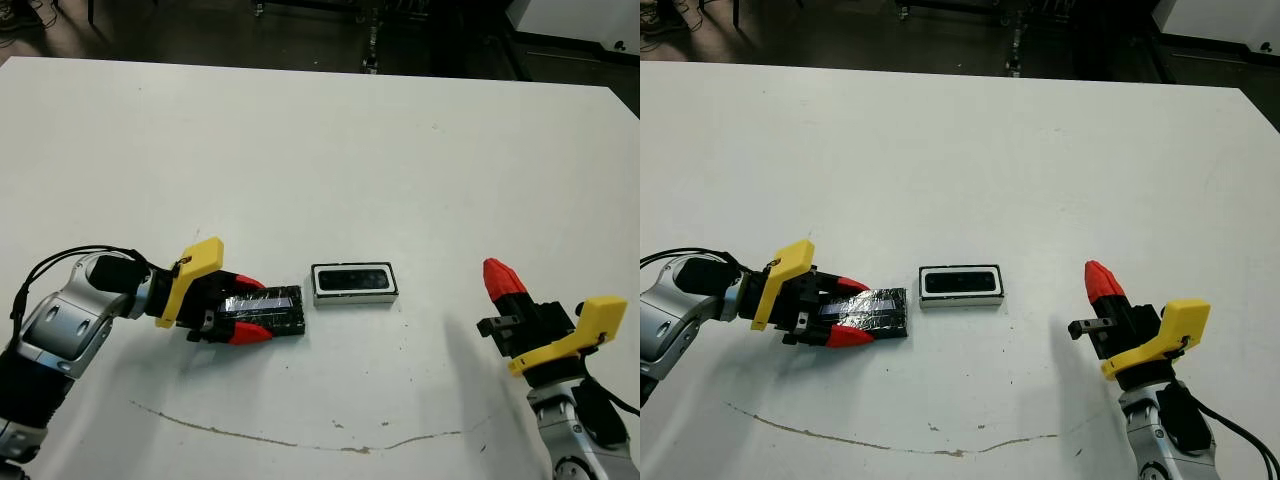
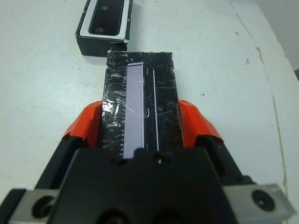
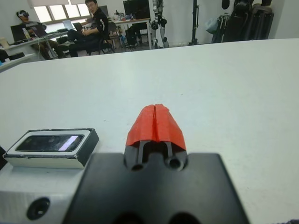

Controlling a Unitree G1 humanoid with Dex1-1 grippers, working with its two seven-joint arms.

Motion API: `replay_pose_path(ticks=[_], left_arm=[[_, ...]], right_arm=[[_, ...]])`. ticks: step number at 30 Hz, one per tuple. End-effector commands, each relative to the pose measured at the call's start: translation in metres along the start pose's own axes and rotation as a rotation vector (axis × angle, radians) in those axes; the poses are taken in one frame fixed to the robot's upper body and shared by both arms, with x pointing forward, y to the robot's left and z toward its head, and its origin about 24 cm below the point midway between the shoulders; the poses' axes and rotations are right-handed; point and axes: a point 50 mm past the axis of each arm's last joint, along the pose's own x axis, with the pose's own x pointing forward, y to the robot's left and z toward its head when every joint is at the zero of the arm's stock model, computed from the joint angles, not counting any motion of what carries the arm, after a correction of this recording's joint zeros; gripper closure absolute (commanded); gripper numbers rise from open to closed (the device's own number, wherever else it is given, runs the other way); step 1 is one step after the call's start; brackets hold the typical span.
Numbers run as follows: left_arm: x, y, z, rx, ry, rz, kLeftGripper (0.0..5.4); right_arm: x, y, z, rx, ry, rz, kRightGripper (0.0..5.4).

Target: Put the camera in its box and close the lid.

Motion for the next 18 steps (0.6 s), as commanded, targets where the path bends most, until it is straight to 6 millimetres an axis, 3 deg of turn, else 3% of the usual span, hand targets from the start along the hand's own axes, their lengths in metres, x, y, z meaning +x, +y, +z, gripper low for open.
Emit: replay_pose_path(ticks=[1,9,18], left_arm=[[-0.001,0.000,-0.002,-0.003,0.004,-0.006,2.24],[-0.002,0.002,-0.002,-0.015,-0.018,0.046,2.24],[-0.018,0.020,0.018,-0.044,-0.176,0.228,2.24]], right_arm=[[-0.001,-0.003,0.000,-0.014,0.020,-0.010,5.40],[-0.001,-0.003,0.000,-0.014,0.014,-0.001,5.40],[0.000,-0.002,-0.001,0.002,0.017,0.003,5.40]])
